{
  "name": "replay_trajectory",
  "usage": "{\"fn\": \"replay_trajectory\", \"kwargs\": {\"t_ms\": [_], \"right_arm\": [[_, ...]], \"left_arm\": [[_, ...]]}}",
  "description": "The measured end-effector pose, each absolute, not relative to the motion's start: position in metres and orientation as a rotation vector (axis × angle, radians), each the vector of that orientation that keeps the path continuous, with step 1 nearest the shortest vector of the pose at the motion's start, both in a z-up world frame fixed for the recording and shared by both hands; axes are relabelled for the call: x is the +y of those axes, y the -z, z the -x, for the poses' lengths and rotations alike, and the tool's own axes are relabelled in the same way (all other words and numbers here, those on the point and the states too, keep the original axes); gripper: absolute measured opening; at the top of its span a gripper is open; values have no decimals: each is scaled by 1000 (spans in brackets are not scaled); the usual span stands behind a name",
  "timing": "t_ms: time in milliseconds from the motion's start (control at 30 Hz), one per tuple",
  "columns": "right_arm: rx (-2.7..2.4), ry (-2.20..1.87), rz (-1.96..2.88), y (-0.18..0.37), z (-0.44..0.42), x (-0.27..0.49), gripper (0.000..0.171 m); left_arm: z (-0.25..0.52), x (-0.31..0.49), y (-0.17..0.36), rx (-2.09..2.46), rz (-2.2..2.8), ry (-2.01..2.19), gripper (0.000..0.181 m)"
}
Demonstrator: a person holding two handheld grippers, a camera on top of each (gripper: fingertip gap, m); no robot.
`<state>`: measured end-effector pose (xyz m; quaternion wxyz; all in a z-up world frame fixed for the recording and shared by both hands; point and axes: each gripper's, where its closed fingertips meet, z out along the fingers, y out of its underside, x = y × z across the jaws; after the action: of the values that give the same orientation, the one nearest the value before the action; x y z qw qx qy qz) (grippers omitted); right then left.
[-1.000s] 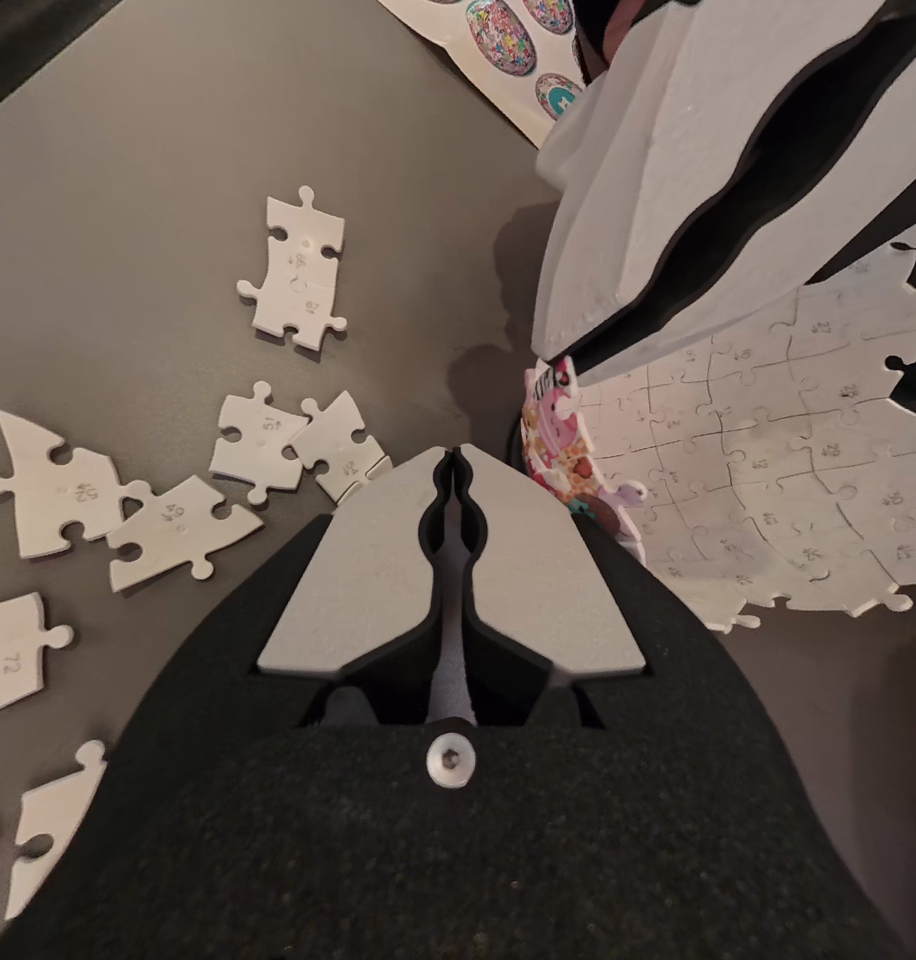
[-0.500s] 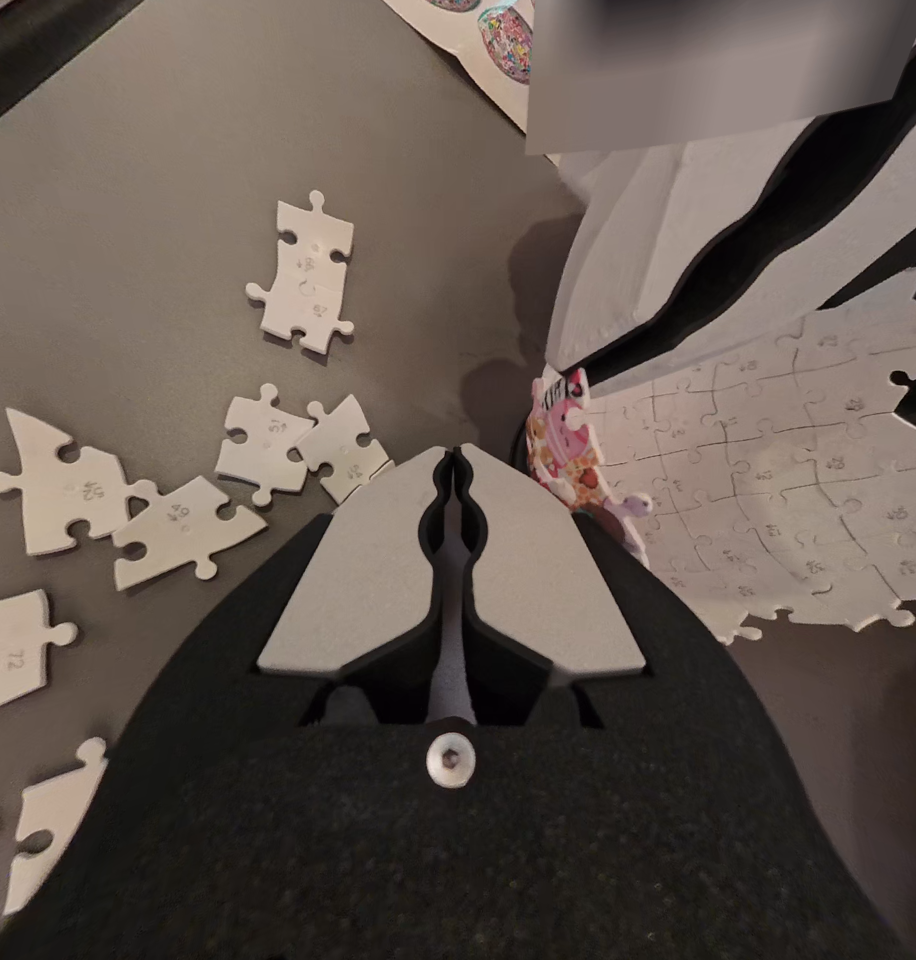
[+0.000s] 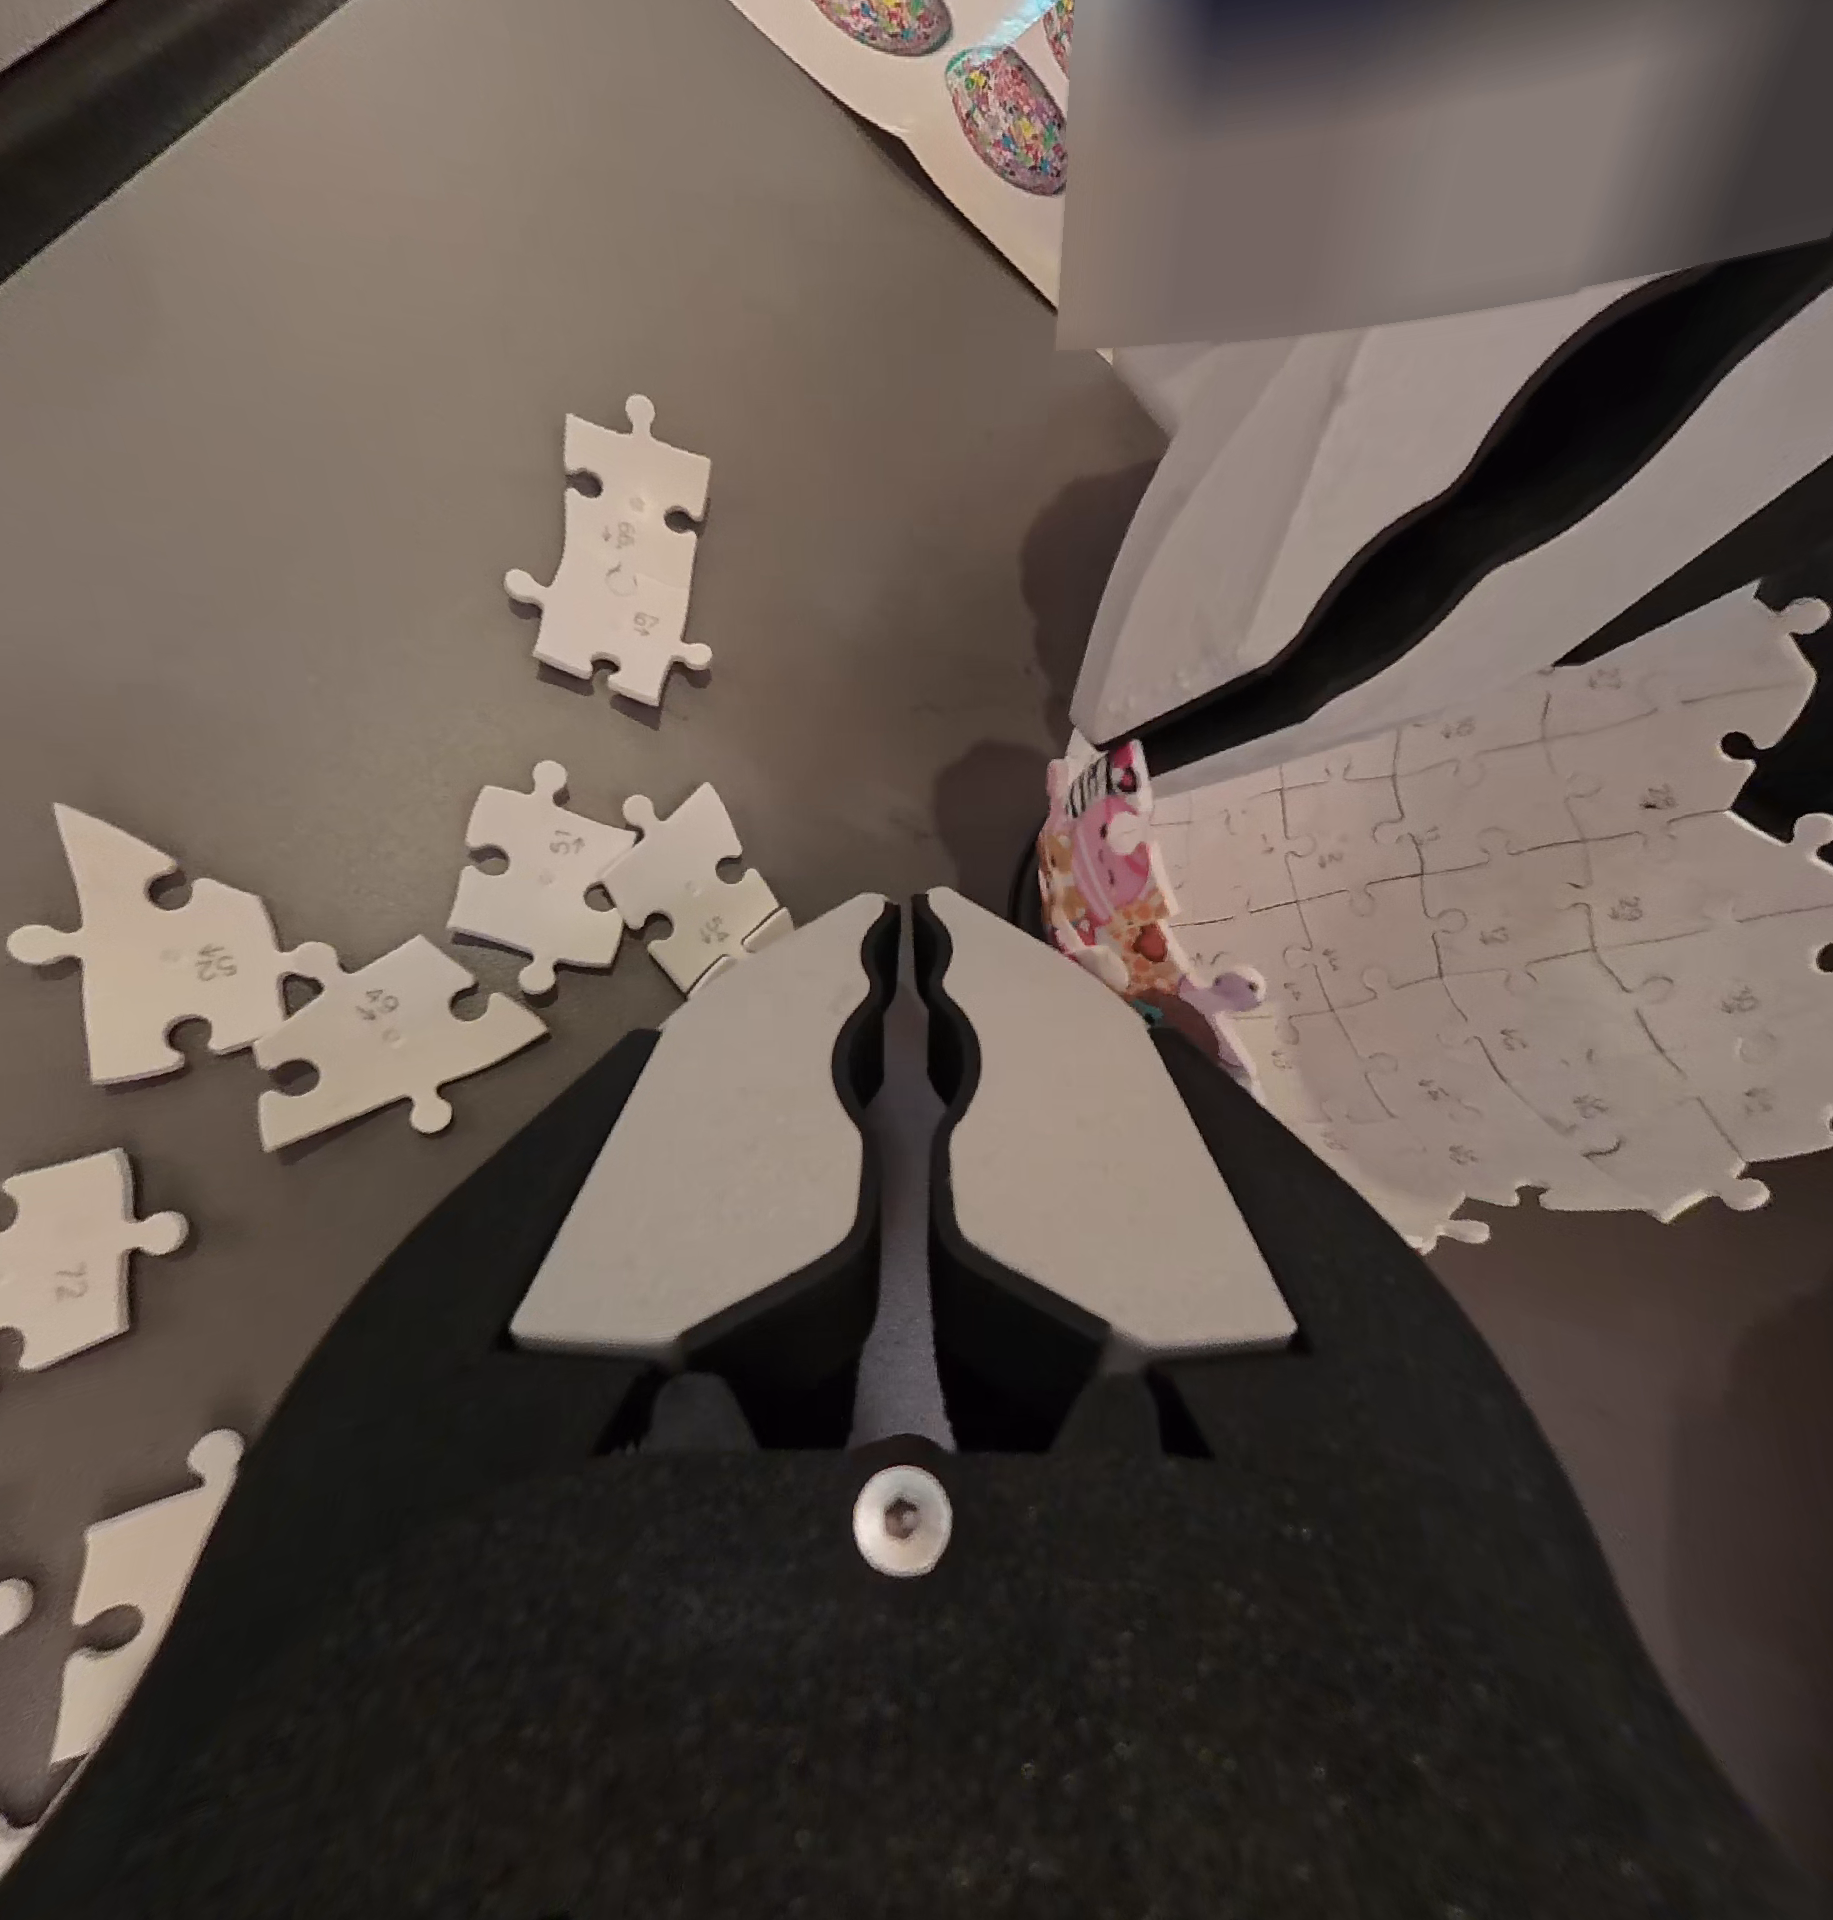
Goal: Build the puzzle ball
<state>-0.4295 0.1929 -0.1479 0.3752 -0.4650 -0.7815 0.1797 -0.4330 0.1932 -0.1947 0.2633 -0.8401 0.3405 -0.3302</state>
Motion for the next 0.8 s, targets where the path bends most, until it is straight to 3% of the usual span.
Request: {"fn": "replay_trajectory", "kwargs": {"t_ms": [800], "right_arm": [[-2016, -355, 1189, 148, 428, 195, 4]], "left_arm": [[443, 191, 180, 930, 2278, 852, 5]]}}
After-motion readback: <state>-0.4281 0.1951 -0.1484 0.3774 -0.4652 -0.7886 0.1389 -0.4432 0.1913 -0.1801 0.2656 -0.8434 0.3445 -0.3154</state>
